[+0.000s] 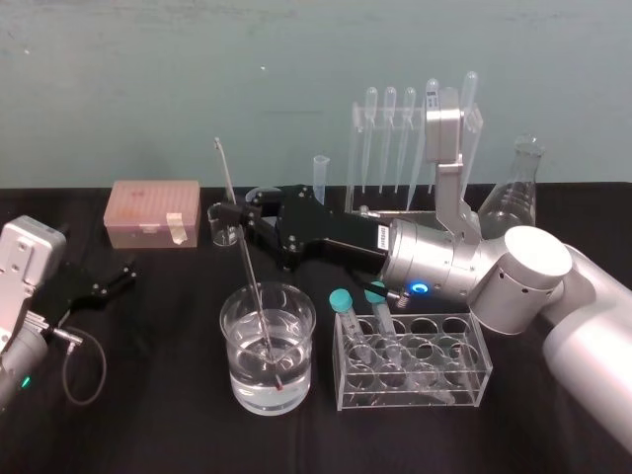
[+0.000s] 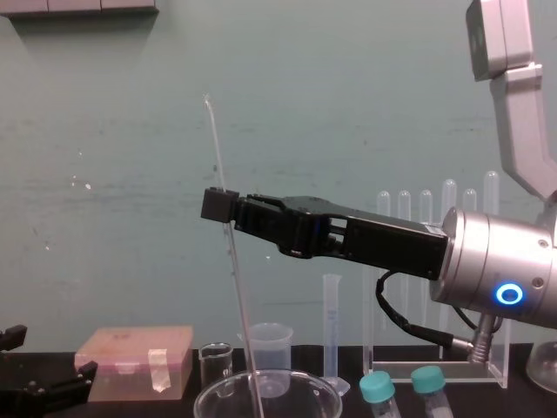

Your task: Hold the thermometer with one hand and immerse one end into the beaker, then reinsert it into the test tube rack.

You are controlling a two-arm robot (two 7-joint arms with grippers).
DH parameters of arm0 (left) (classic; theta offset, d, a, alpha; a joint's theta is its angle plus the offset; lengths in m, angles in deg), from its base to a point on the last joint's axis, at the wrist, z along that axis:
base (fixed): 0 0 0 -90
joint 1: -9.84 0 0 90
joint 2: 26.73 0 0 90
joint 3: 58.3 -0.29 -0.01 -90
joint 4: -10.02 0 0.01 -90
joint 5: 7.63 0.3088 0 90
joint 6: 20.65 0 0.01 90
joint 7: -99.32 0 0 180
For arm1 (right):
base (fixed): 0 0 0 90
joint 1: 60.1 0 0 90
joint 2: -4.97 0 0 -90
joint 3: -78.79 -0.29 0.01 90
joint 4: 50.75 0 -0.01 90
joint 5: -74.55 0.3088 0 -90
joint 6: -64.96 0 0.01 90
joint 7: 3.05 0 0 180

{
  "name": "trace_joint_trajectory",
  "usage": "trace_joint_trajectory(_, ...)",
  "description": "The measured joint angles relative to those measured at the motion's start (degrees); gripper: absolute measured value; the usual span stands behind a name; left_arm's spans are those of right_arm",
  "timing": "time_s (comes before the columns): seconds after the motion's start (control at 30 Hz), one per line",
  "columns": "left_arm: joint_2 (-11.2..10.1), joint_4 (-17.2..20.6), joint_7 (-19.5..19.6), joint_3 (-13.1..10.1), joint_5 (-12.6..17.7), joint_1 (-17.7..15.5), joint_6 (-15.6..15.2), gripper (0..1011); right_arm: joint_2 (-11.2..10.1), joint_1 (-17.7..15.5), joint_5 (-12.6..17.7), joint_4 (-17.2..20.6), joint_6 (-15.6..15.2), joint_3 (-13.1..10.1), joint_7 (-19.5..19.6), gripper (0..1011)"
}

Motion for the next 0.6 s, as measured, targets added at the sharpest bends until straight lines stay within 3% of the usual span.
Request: trace_joint_trajectory(0.6, 0.0, 0.0, 0.0, 0.0, 0.0, 0.0, 0.0, 1008, -0.5, -0.5, -0.2, 0.8, -0.2, -0.1, 0.7, 56)
